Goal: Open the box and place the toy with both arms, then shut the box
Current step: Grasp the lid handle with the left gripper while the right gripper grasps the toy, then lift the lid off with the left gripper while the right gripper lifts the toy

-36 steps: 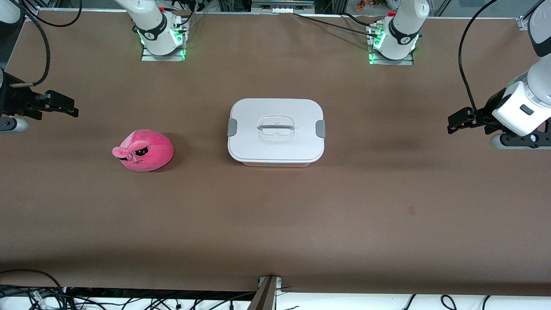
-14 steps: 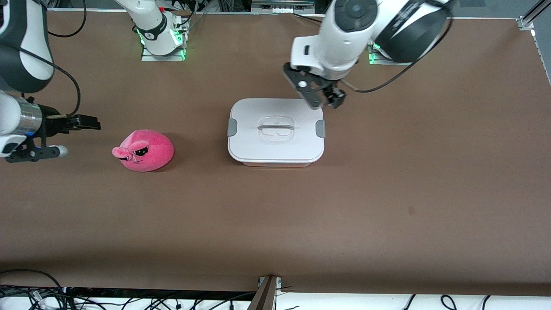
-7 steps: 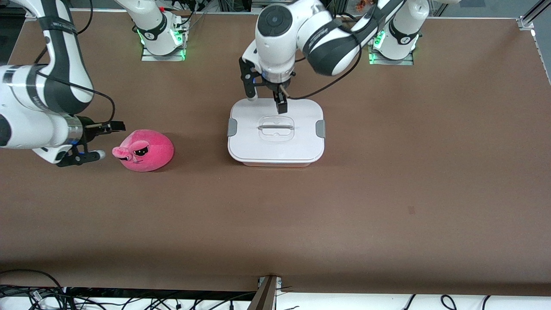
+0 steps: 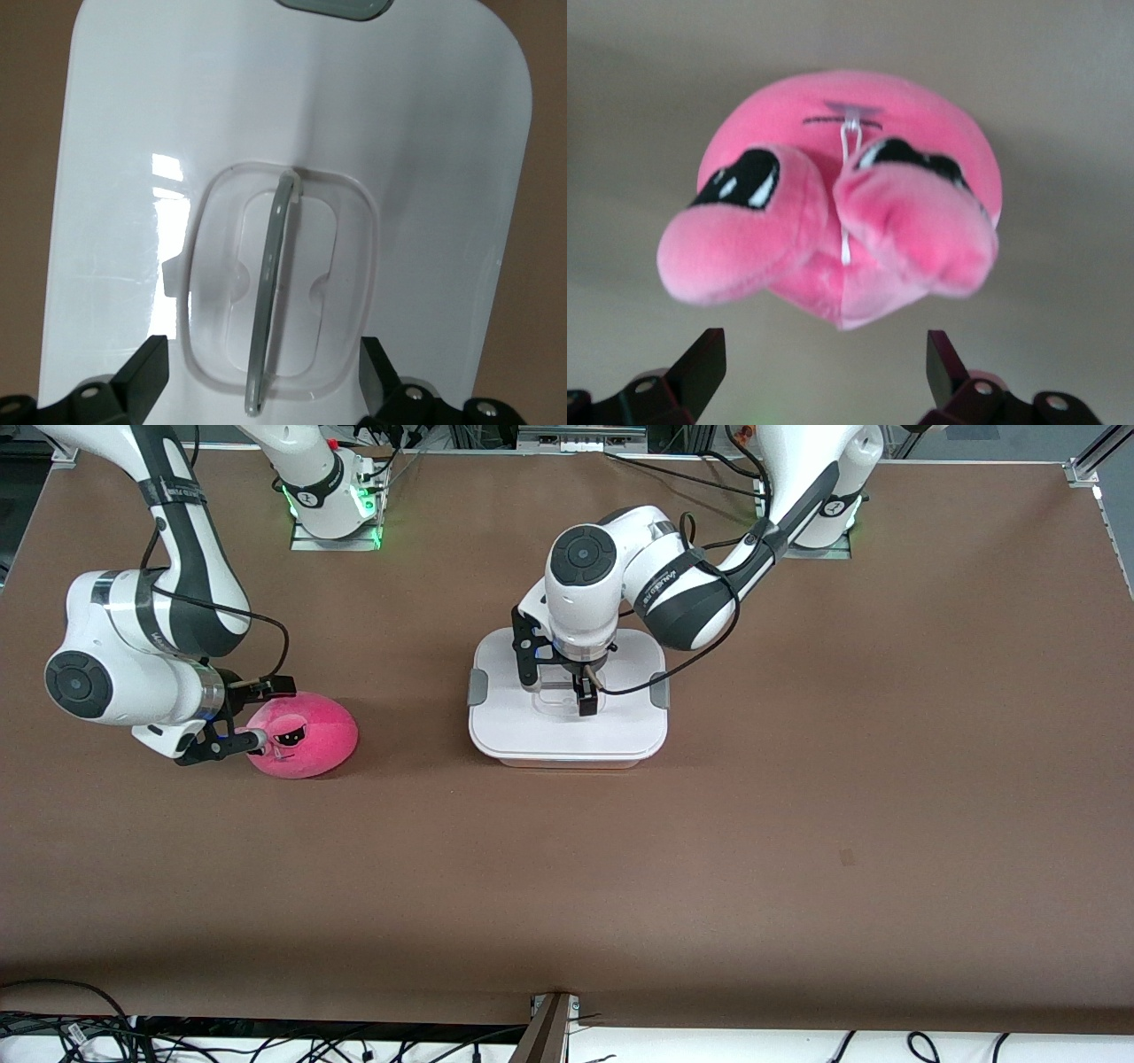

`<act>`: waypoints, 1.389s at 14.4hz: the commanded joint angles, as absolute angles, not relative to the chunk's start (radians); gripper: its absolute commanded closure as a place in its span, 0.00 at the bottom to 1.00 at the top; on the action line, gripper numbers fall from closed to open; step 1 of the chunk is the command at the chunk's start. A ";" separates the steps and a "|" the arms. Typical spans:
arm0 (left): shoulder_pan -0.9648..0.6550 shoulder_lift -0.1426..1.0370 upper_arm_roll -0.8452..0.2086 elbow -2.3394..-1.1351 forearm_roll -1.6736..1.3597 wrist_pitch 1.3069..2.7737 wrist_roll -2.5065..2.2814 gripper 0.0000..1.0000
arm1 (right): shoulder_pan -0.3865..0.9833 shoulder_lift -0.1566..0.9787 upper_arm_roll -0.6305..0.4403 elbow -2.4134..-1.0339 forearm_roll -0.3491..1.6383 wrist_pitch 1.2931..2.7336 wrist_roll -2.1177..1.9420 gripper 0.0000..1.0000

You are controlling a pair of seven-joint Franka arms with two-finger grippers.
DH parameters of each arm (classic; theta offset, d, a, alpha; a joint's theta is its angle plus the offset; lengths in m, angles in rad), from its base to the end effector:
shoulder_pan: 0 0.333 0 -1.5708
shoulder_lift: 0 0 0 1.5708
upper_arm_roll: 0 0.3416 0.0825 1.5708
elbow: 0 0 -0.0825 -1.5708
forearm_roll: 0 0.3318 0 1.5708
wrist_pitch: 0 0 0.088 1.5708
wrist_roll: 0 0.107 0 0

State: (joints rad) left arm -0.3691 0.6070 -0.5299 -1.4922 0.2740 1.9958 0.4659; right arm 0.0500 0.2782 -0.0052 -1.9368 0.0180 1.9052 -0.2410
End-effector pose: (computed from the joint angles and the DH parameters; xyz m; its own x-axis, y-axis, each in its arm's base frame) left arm 0.4811 -0.4609 0.3941 0.1655 -0.9862 0.0064 -0.9851 -0.1650 0.0477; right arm 0.5386 0.0256 0.3768 0.9160 0.2740 -0.2930 0.2603 -0.9617 -0.0854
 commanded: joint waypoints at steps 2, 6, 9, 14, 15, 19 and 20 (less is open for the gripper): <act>-0.365 0.614 -0.537 -1.493 0.293 2.011 0.485 0.97 | 0.054 0.299 -0.003 -1.959 0.002 2.017 -0.314 0.00; -0.361 0.603 -0.545 -1.496 0.287 1.987 0.491 1.00 | 0.057 0.330 -0.003 -1.953 0.003 2.088 -0.321 0.57; -0.298 0.585 -0.598 -1.490 0.226 1.916 0.581 1.00 | 0.063 0.331 -0.003 -1.944 0.009 2.100 -0.307 1.00; -0.195 0.522 -0.719 -1.402 0.189 1.771 0.594 1.00 | 0.093 0.327 -0.002 -1.878 0.011 2.088 -0.319 1.00; -0.195 0.509 -0.718 -1.378 0.189 1.713 0.591 1.00 | 0.100 0.319 -0.002 -1.859 0.011 2.073 -0.321 1.00; -0.106 0.497 -0.721 -1.267 0.189 1.421 0.597 1.00 | 0.101 0.304 0.084 -1.694 0.011 1.848 -0.321 1.00; -0.075 0.497 -0.722 -1.240 0.189 1.343 0.600 1.00 | 0.101 0.304 0.121 -1.659 0.012 1.801 -0.321 1.00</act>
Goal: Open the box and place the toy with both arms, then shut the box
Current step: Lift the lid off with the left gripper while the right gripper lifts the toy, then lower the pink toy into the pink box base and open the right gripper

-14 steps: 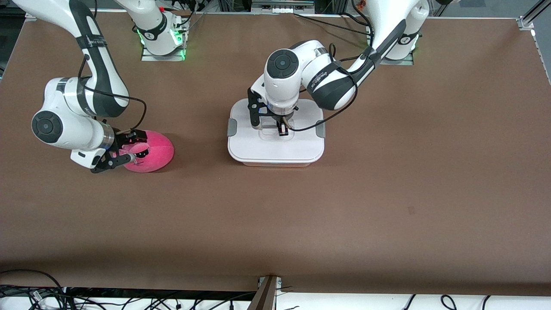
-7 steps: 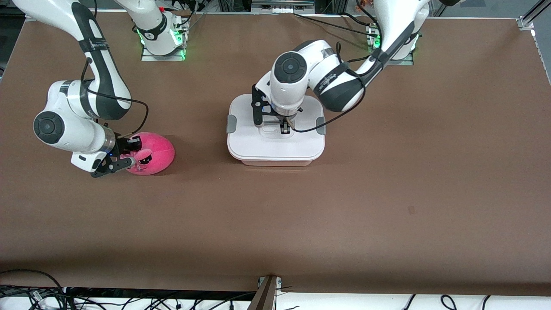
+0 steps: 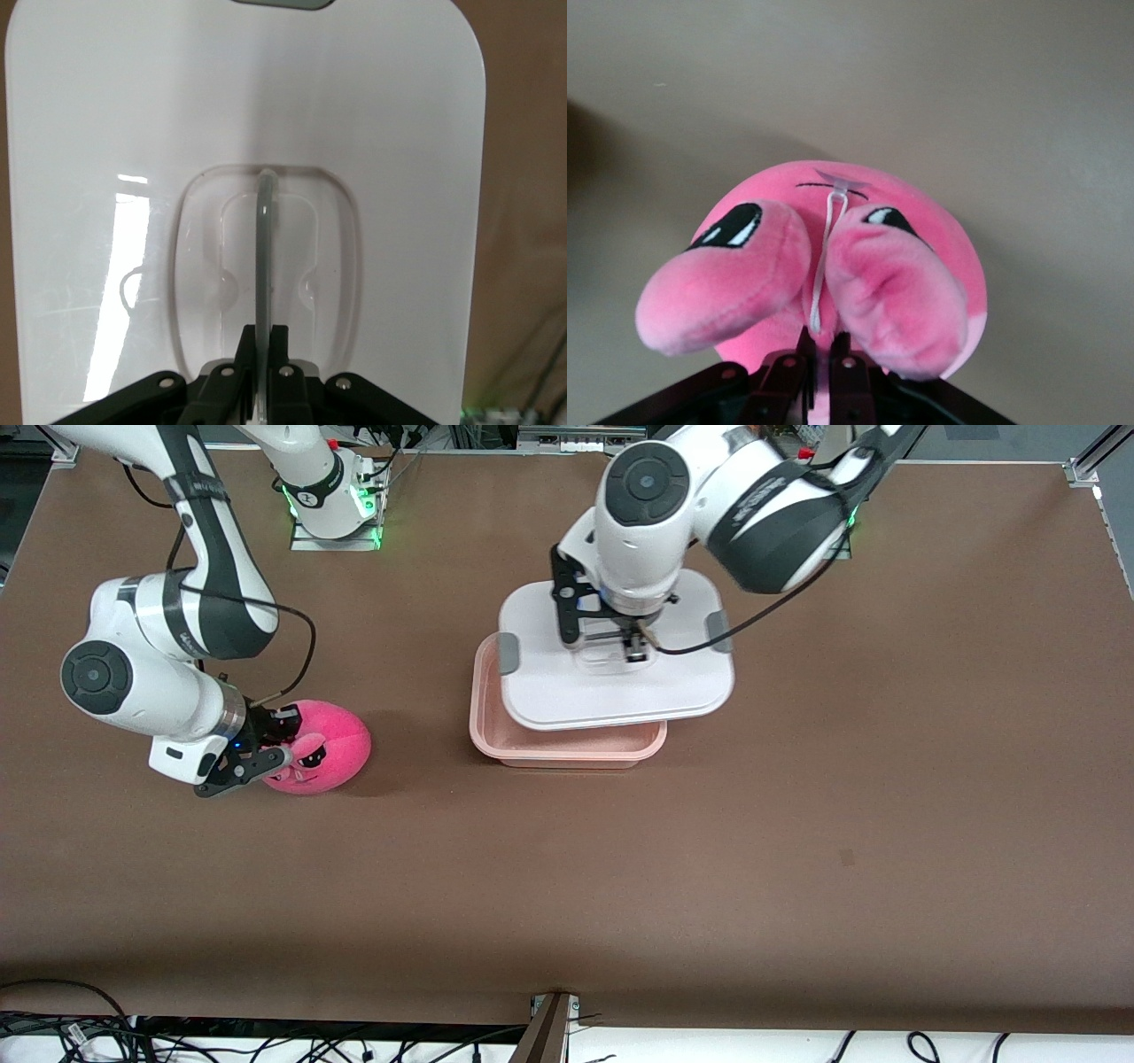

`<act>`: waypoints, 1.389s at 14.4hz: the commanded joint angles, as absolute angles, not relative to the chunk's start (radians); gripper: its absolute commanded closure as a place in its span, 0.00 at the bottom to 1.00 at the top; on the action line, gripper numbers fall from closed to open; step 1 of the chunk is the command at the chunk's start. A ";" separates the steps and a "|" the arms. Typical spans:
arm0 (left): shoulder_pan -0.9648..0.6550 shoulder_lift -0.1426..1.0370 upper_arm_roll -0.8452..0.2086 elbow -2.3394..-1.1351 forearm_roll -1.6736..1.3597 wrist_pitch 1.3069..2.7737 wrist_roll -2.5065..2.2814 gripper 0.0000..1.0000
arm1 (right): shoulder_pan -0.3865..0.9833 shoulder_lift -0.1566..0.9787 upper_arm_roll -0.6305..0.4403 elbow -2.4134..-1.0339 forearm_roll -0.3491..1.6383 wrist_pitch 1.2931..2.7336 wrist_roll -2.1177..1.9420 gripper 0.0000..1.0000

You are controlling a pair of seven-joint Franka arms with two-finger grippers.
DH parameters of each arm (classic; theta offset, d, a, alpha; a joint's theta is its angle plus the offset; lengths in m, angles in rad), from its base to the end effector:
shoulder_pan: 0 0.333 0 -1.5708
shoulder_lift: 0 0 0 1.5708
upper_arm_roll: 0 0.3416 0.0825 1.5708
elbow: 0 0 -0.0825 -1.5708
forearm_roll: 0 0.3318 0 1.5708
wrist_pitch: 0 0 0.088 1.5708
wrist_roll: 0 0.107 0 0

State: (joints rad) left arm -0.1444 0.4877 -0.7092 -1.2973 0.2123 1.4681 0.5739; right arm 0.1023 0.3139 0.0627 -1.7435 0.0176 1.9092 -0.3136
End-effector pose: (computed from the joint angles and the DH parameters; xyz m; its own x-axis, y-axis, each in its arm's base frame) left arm 0.4882 -0.3708 0.5269 0.1570 -0.9805 -0.1182 -0.9647 -0.1779 0.1941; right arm 0.5794 0.0940 0.4317 0.8818 0.4536 -0.1293 0.4468 -0.8912 -0.0786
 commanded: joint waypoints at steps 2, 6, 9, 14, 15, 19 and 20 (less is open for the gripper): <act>-0.008 0.497 -0.715 -1.209 0.201 1.223 0.681 1.00 | 0.101 0.293 0.201 -1.628 0.012 1.773 -0.321 1.00; 0.196 0.497 -0.710 -1.210 0.233 1.192 0.934 1.00 | 0.104 0.288 0.386 -1.592 -0.050 1.773 -0.327 1.00; 0.302 0.497 -0.712 -1.210 0.311 1.195 1.132 1.00 | 0.107 0.288 0.500 -1.569 -0.106 1.772 -0.328 1.00; 0.356 0.497 -0.707 -1.209 0.365 1.203 1.255 1.00 | 0.253 0.308 0.532 -1.559 -0.262 1.781 -0.325 1.00; 0.357 0.497 -0.710 -1.209 0.376 1.203 1.258 1.00 | 0.268 0.331 0.531 -1.554 -0.274 1.784 -0.327 1.00; 0.357 0.497 -0.706 -1.209 0.376 1.206 1.278 1.00 | 0.343 0.393 0.529 -1.531 -0.353 1.787 -0.322 1.00; 0.357 0.497 -0.706 -1.209 0.376 1.206 1.281 1.00 | 0.351 0.405 0.529 -1.525 -0.373 1.787 -0.324 1.00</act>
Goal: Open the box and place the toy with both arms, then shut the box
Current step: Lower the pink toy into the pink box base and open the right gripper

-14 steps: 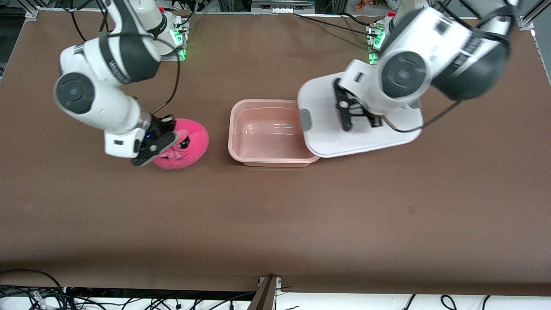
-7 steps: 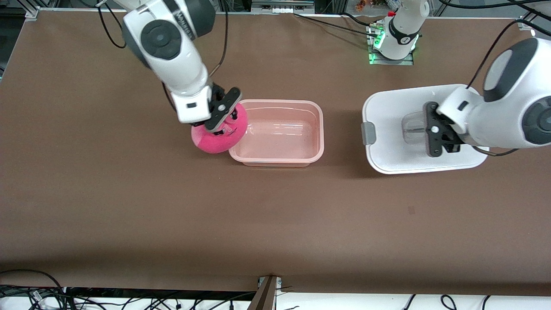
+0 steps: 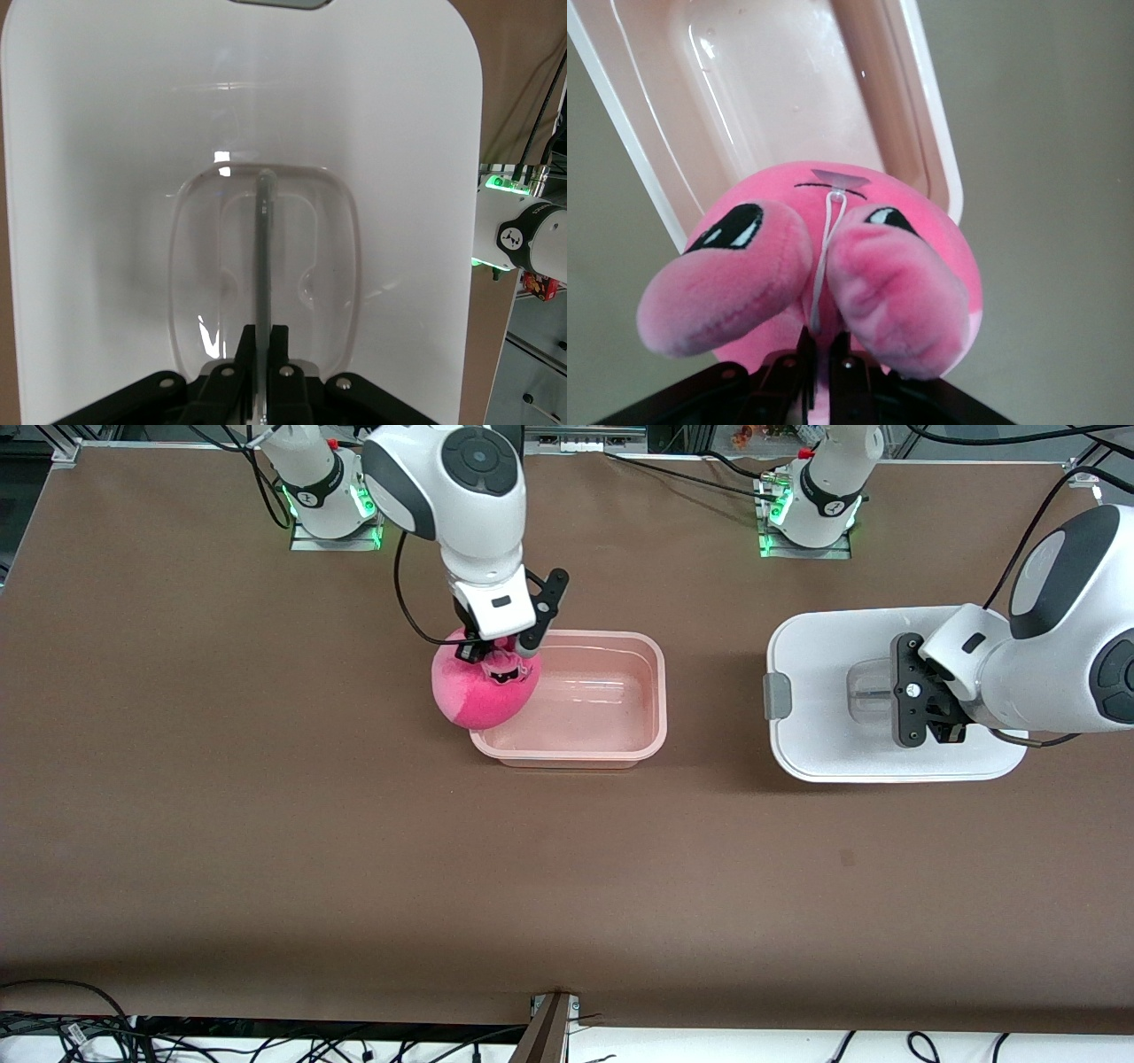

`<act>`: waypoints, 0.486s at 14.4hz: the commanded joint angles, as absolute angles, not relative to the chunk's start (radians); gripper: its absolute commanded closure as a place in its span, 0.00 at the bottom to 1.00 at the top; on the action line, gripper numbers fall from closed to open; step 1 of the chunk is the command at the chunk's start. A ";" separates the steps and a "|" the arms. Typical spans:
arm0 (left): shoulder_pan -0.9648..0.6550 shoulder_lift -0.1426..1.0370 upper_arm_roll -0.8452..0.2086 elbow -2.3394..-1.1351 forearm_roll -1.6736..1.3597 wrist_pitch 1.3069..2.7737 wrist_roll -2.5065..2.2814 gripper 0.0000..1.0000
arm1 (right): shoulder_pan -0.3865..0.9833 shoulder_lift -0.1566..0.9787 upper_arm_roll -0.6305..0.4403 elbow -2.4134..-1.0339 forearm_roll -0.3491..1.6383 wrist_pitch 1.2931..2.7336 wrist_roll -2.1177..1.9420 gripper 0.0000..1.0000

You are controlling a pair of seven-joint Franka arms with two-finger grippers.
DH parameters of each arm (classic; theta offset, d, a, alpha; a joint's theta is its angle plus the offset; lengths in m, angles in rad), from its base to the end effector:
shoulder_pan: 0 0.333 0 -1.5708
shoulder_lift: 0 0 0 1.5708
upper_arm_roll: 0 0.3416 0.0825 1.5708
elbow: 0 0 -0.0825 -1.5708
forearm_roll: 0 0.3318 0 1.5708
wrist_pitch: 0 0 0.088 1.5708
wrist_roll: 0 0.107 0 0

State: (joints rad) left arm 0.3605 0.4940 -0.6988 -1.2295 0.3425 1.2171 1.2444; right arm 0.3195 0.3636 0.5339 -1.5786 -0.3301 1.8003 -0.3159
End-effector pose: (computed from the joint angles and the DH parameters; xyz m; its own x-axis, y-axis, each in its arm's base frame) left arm 0.5894 -0.0524 0.5338 0.0102 -0.9878 -0.1556 -0.9309 -0.0662 0.3593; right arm 0.4515 0.4057 0.4863 0.3294 0.9356 -0.1274 0.9429 -0.3189 0.0961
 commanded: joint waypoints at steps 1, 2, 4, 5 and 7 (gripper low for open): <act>0.356 0.497 -0.706 -1.209 0.377 1.206 1.284 1.00 | 0.353 0.414 0.529 -1.523 -0.396 1.787 -0.325 1.00; 0.356 0.497 -0.706 -1.209 0.379 1.204 1.284 1.00 | 0.356 0.426 0.529 -1.522 -0.403 1.787 -0.325 1.00; 0.354 0.497 -0.712 -1.209 0.422 1.204 1.288 1.00 | 0.382 0.452 0.528 -1.509 -0.410 1.789 -0.321 1.00; 0.354 0.499 -0.712 -1.210 0.422 1.204 1.290 1.00 | 0.396 0.471 0.528 -1.491 -0.420 1.789 -0.316 1.00; 0.350 0.499 -0.715 -1.209 0.423 1.206 1.290 1.00 | 0.417 0.517 0.526 -1.462 -0.430 1.813 -0.287 1.00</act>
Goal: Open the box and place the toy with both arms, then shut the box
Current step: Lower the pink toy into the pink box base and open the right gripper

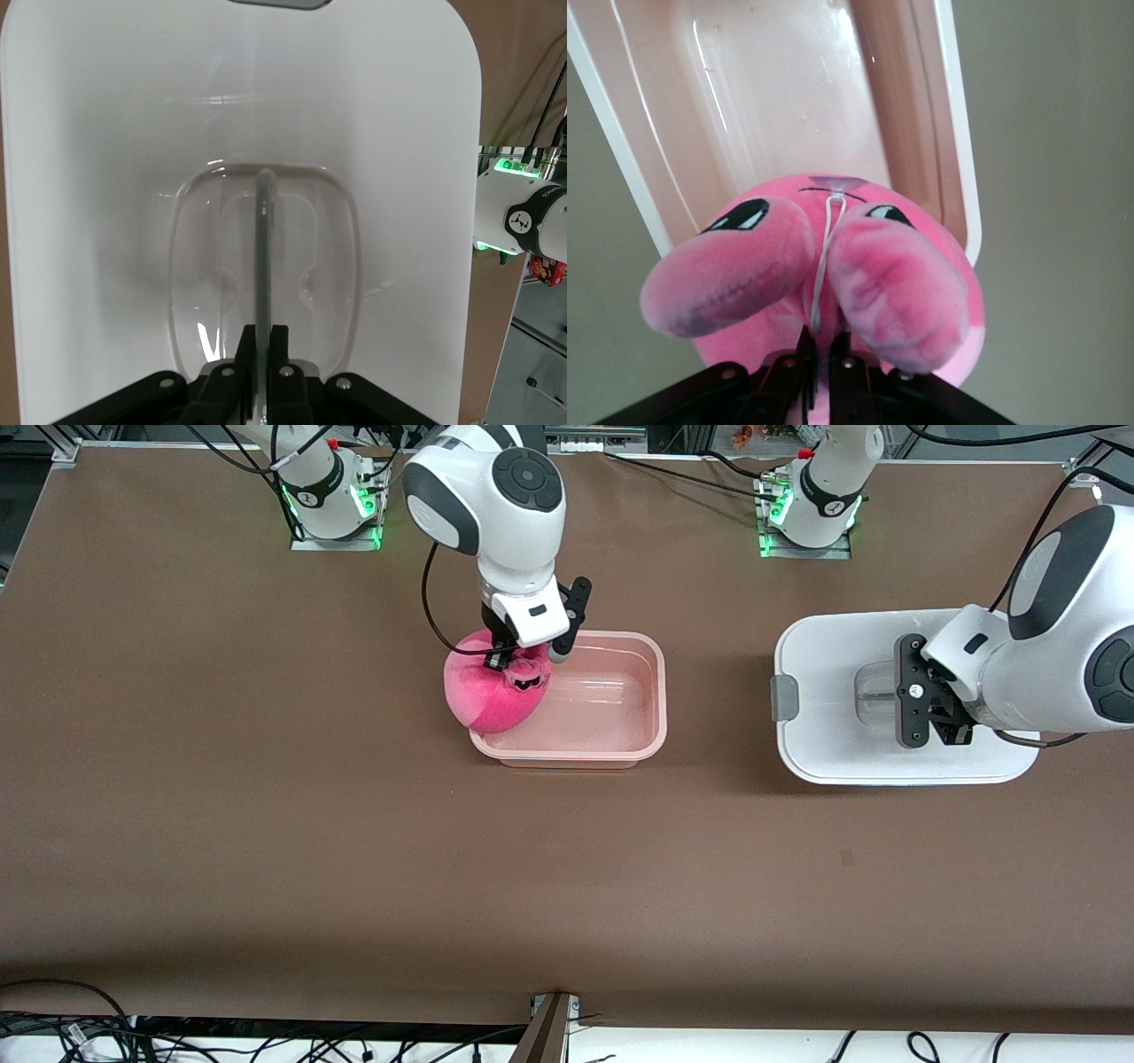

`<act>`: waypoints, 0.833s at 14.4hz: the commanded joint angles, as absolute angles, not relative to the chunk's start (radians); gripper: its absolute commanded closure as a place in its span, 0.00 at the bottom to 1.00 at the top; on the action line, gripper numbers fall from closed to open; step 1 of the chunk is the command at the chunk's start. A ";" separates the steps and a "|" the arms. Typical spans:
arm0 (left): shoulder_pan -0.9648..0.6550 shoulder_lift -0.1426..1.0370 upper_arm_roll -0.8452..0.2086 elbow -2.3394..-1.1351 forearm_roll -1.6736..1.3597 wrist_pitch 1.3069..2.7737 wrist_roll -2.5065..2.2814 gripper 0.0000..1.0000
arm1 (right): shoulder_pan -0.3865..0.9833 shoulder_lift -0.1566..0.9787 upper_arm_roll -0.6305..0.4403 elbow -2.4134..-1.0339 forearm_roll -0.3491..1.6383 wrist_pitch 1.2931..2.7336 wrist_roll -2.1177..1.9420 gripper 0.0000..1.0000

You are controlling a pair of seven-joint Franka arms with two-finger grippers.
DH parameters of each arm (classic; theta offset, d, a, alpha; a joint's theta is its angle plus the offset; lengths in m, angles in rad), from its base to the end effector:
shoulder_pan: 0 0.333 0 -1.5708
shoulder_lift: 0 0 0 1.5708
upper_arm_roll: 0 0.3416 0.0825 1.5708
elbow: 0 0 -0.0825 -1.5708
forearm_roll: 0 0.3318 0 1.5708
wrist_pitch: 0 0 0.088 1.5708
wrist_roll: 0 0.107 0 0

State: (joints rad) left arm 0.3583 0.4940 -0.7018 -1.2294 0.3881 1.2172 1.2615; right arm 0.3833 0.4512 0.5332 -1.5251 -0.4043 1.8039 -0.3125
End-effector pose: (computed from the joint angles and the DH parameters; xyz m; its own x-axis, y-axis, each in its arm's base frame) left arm 0.5908 -0.0493 0.5345 -0.0102 -0.9815 -0.1911 -0.9362 -0.0577 0.3467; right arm 0.4501 0.4380 0.4595 0.2614 0.9530 -0.1531 0.9625 -0.2455 0.1151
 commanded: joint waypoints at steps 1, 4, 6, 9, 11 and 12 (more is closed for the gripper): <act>0.350 0.499 -0.718 -1.209 0.422 1.206 1.289 1.00 | 0.428 0.535 0.526 -1.448 -0.430 1.824 -0.235 0.94; 0.348 0.499 -0.719 -1.209 0.420 1.204 1.290 1.00 | 0.462 0.563 0.526 -1.405 -0.426 1.880 -0.021 0.00; 0.347 0.499 -0.719 -1.209 0.417 1.204 1.289 1.00 | 0.466 0.561 0.529 -1.359 -0.416 1.888 0.130 0.00; 0.341 0.499 -0.721 -1.209 0.414 1.204 1.285 1.00 | 0.465 0.561 0.529 -1.330 -0.411 1.907 0.349 0.00; 0.337 0.497 -0.726 -1.207 0.410 1.204 1.284 1.00 | 0.427 0.554 0.522 -1.327 -0.408 1.896 0.374 0.00; 0.334 0.499 -0.742 -1.207 0.408 1.204 1.284 1.00 | 0.385 0.549 0.522 -1.327 -0.396 1.893 0.374 0.00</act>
